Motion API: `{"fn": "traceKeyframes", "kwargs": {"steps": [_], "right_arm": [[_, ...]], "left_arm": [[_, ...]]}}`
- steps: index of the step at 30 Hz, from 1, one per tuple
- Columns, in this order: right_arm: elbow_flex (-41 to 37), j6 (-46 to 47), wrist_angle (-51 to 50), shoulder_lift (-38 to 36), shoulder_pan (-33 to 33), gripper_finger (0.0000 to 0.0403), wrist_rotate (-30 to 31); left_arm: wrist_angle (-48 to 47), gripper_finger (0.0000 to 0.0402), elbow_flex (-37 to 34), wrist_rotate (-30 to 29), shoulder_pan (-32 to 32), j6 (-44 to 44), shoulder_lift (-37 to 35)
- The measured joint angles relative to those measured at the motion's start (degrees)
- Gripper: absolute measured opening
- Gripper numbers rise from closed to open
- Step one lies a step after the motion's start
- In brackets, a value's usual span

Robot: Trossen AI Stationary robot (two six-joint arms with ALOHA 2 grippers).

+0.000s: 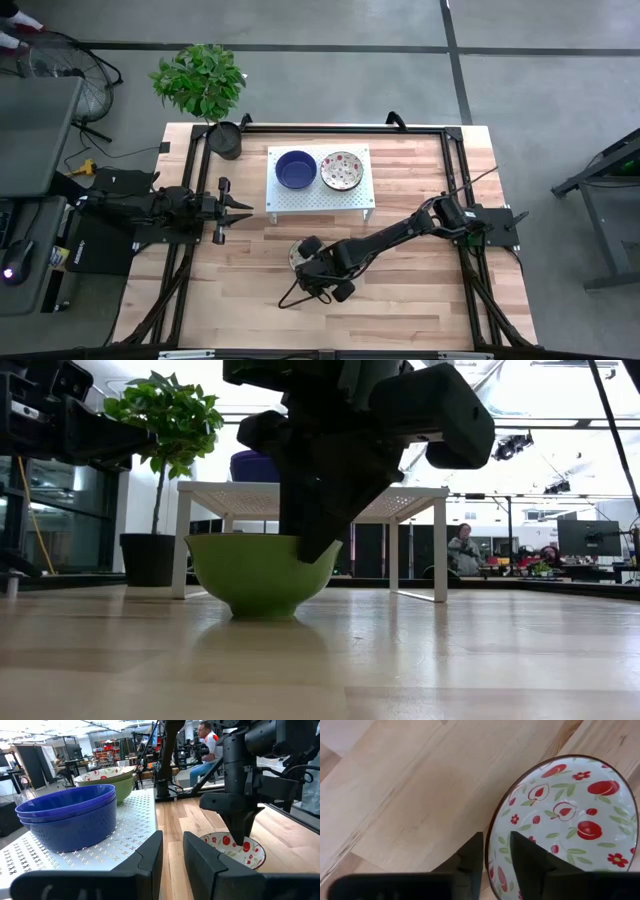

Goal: Pick & Place Mini bowls
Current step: Stack the red patterned bowl on top of the red patterned bowl on the shelf

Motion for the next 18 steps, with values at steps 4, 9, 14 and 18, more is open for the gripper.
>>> {"fn": "traceKeyframes", "kwargs": {"steps": [4,9,14,18], "right_arm": [[0.0,0.0,-0.1,0.0,0.0,0.0046,0.0],[0.1,-0.1,0.1,-0.1,0.0,0.0008,-0.1],[0.2,1.1,0.1,-0.2,0.0,0.0006,0.1],[0.2,1.3,0.1,-0.2,0.0,0.0004,0.8]], "left_arm": [[0.0,0.0072,0.0,0.0,0.0,0.0,0.0],[0.0,0.0072,0.0,0.0,0.0,0.0,0.0],[0.0,0.0072,0.0,0.0,0.0,0.0,0.0],[0.0,0.0072,0.0,0.0,0.0,0.0,0.0]]}}
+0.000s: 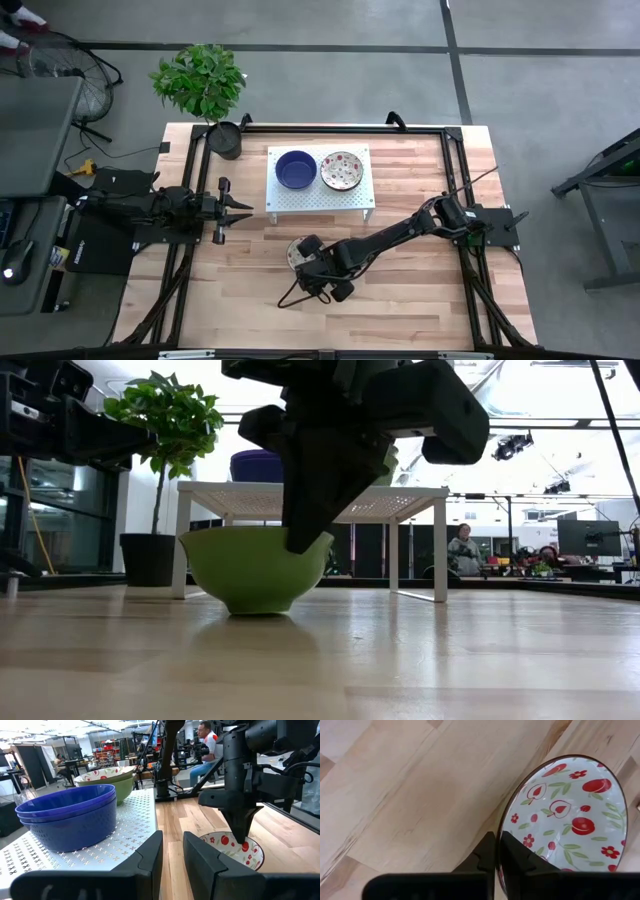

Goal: Pick & Place Mini bowls
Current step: Stack the red patterned bowl on top of the red patterned bowl on the shelf

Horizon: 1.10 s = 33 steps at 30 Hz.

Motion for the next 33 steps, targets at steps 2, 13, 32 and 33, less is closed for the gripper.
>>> {"fn": "traceKeyframes", "kwargs": {"steps": [2,13,32,33], "right_arm": [[0.0,0.0,0.0,0.0,0.0,0.0004,0.0],[-0.1,0.1,0.2,0.0,0.0,0.0001,1.2],[3.0,0.3,-0.4,0.1,1.3,0.0001,3.2],[3.4,0.2,-0.4,0.1,1.3,0.0001,3.3]], "left_arm": [[0.0,0.0072,0.0,0.0,0.0,0.0,0.0],[0.0,0.0072,0.0,0.0,0.0,0.0,0.0],[0.0,0.0072,0.0,0.0,0.0,0.0,0.0],[0.0,0.0072,0.0,0.0,0.0,0.0,0.0]]}}
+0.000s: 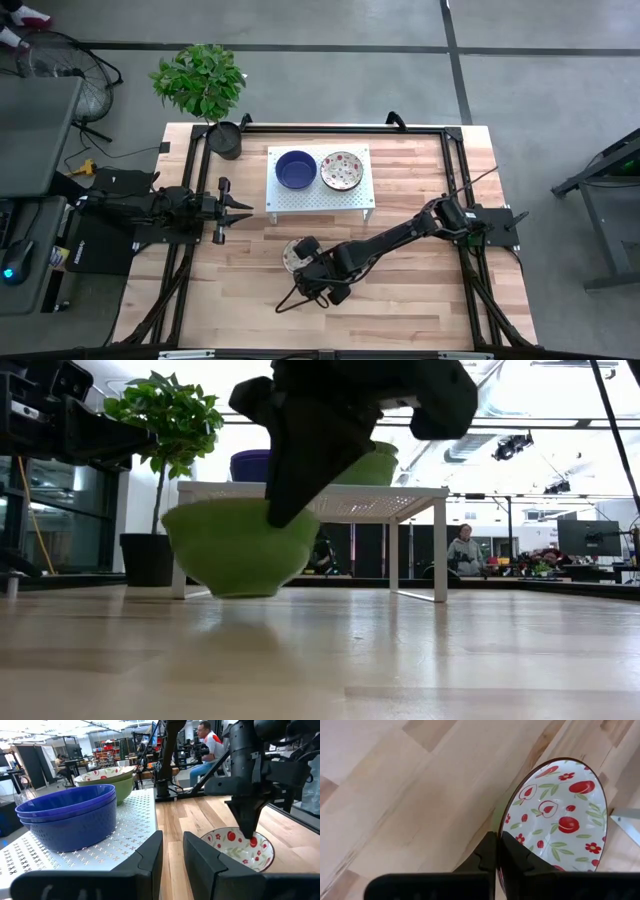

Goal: Pick & Place Mini bowls
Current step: Stack the red patterned bowl on top of the red patterned bowl on the shelf

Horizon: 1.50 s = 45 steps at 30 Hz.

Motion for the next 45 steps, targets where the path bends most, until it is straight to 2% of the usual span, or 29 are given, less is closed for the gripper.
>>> {"fn": "traceKeyframes", "kwargs": {"steps": [30,38,45], "right_arm": [[9.3,-0.1,-2.0,0.0,3.1,0.0001,3.2],[14.0,-0.2,-3.2,0.0,3.2,0.0001,3.6],[19.6,-2.8,-5.2,-0.1,3.4,0.0001,7.5]], "left_arm": [[0.0,0.0072,0.0,0.0,0.0,0.0,0.0],[0.0,0.0072,0.0,0.0,0.0,0.0,0.0],[0.0,0.0072,0.0,0.0,0.0,0.0,0.0]]}}
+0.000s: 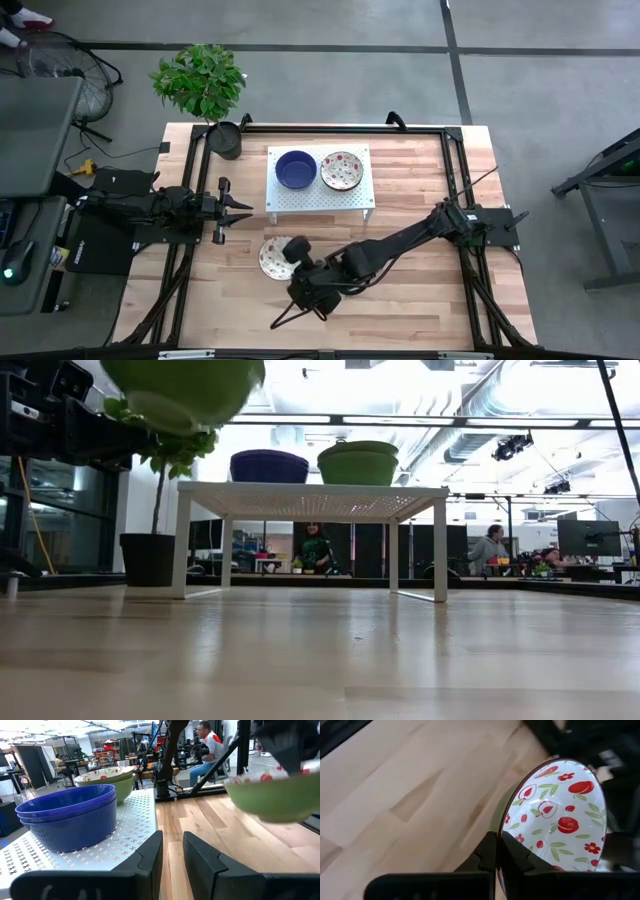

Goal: Pick & Place Mini bowls
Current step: Stack the red patterned bowl on top of the red patterned bowl on the shelf

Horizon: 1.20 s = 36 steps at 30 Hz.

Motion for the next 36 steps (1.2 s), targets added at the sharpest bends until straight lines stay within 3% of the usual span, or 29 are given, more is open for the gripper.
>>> {"fn": "traceKeyframes", "kwargs": {"steps": [8,21,36], "right_arm": [[5.9,-3.2,-2.2,-0.1,0.0,0.0,4.8],[5.5,-3.9,-3.5,-4.2,-1.0,0.0,9.9],[5.4,-3.9,-13.7,-11.7,-5.6,0.0,12.4]], "left_arm": [[0.0,0.0072,0.0,0.0,0.0,0.0,0.0],[0.0,0.0072,0.0,0.0,0.0,0.0,0.0],[0.0,0.0072,0.0,0.0,0.0,0.0,0.0]]}}
